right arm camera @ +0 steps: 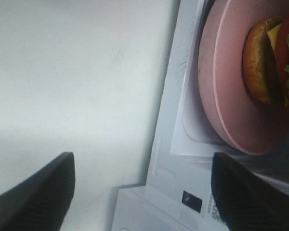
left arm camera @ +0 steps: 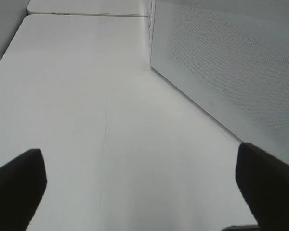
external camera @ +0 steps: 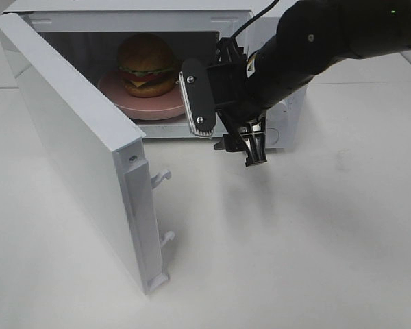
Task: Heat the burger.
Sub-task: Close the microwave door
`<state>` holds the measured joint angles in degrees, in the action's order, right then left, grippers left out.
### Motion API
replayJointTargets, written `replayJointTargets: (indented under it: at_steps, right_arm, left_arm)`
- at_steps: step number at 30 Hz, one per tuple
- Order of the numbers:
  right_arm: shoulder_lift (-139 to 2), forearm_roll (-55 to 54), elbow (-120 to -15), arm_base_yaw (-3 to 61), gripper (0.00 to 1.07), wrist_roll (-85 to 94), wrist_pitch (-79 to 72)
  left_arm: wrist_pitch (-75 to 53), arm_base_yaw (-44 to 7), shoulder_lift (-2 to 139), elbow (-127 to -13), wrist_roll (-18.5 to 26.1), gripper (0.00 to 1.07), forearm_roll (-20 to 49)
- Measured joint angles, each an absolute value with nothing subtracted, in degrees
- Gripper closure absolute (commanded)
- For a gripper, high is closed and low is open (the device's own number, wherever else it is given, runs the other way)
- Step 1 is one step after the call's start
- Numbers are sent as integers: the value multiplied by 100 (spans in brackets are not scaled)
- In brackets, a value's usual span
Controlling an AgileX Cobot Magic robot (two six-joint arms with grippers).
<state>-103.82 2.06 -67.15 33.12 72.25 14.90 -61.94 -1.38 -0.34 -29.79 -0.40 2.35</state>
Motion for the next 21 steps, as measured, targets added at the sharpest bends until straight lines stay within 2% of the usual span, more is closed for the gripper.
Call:
replayJointTargets:
  at_steps: [9,21]
  right_arm:
    - [-9557,149,-5919,3312,32,6858,1484]
    - [-8291,132,-5099,3312,32,4538,1604]
  left_arm:
    - [-6194,-138,-34,-2979,-40,6,235]
    - [-6194,-138,-34,-2979,-40,6,235]
